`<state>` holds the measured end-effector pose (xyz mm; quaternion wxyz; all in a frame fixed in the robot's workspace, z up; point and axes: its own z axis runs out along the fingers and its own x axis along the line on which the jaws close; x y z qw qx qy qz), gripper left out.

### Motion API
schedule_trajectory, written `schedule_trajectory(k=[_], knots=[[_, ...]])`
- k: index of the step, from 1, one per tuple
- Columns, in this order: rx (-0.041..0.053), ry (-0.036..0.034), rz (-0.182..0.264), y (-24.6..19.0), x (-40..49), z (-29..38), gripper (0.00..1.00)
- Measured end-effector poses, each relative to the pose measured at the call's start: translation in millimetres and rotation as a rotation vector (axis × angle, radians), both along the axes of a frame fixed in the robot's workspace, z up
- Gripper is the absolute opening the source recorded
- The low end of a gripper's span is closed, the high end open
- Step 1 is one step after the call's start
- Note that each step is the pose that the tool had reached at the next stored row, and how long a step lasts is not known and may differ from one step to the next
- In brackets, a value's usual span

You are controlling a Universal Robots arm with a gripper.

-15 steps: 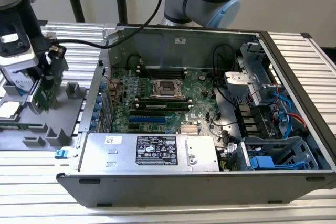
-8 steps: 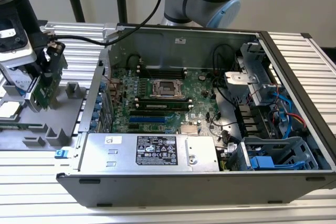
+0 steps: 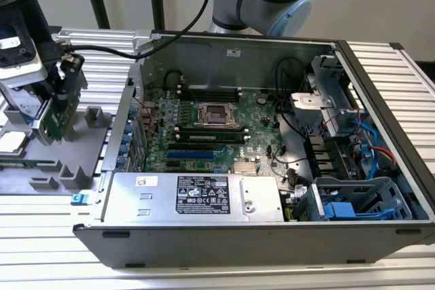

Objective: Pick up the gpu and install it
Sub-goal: 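Pick up the gpu and move the gpu toward the slot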

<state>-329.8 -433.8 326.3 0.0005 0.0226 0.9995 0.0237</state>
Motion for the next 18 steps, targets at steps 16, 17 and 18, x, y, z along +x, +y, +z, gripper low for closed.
schedule_trajectory(k=[16, 17, 18], knots=[[0.0000, 0.0000, 0.000, 0.0, 0.0, 19.6, 0.00], [0.0001, 0.0000, 0.000, 0.0, 0.0, 21.2, 0.00], [0.0001, 0.0000, 0.000, 0.0, 0.0, 22.6, 0.00]])
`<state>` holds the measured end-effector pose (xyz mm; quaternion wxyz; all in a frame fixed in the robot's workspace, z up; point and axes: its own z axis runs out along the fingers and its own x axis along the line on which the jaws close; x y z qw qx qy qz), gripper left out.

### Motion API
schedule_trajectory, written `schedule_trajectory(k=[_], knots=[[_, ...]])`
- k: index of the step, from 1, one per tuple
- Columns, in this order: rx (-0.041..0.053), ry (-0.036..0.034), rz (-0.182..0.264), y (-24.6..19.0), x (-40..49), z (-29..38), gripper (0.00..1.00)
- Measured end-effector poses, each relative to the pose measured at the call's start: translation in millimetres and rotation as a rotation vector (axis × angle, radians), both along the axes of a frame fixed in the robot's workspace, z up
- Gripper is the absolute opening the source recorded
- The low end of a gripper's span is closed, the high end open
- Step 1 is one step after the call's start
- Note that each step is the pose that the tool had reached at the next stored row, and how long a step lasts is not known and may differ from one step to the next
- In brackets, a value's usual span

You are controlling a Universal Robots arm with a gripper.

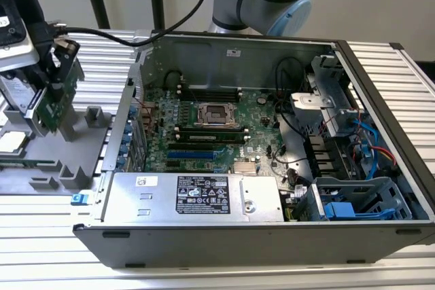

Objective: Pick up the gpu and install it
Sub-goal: 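Pick up the gpu and move the gpu toward the slot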

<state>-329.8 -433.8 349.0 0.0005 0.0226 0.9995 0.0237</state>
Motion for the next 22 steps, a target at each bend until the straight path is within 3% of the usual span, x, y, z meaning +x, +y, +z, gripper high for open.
schedule_trajectory(k=[22], knots=[[-0.0001, 0.0001, 0.000, 0.0, 0.0, 26.9, 0.00]])
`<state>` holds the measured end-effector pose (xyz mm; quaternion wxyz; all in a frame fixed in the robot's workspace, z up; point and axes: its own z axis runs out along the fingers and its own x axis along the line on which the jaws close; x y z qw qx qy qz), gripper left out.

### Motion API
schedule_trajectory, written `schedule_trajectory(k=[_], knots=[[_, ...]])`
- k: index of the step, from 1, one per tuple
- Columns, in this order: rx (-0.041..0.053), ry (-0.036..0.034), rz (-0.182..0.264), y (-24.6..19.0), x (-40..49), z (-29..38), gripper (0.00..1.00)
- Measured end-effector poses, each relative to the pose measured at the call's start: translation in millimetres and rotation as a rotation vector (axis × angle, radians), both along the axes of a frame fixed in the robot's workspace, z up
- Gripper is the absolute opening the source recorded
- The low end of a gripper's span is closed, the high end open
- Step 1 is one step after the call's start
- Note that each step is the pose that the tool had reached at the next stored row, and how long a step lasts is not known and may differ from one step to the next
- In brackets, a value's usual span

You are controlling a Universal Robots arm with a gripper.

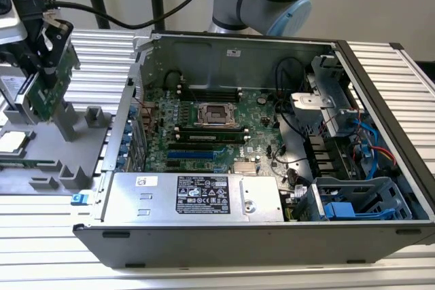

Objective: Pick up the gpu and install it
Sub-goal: 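Pick up the gpu and move the gpu toward the slot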

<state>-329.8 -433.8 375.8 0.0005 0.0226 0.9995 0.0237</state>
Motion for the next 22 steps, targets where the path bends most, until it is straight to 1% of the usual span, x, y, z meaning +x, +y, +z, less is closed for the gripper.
schedule_trajectory(k=[9, 22], knots=[[0.0001, -0.0001, 0.000, 0.0, 0.0, 9.6, 0.00], [0.0001, -0.0001, 0.000, 0.0, 0.0, 21.2, 0.00]])
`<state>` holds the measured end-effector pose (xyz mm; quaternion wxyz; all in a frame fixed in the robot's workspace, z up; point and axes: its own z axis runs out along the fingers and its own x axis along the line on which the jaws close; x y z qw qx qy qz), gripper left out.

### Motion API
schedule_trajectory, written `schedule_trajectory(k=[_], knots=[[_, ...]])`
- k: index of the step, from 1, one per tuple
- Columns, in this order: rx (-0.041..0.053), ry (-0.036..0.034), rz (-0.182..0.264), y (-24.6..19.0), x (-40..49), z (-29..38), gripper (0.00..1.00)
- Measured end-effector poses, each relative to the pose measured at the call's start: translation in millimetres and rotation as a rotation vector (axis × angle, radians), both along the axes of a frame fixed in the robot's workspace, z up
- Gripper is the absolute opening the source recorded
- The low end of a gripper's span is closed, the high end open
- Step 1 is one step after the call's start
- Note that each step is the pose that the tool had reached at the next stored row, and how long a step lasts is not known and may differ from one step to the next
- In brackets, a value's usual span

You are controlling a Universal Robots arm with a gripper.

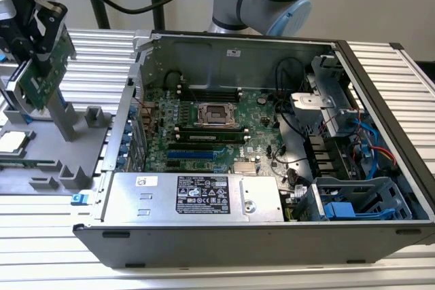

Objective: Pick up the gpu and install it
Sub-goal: 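Pick up the gpu and move the gpu toward the slot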

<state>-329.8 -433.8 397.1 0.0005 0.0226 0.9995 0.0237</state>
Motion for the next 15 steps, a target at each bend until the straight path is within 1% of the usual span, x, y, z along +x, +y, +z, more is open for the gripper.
schedule_trajectory(k=[8, 15], knots=[[0.0000, 0.0001, 0.000, 0.0, 0.0, 5.8, 0.00], [0.0000, 0.0001, 0.000, 0.0, 0.0, 13.1, 0.00]])
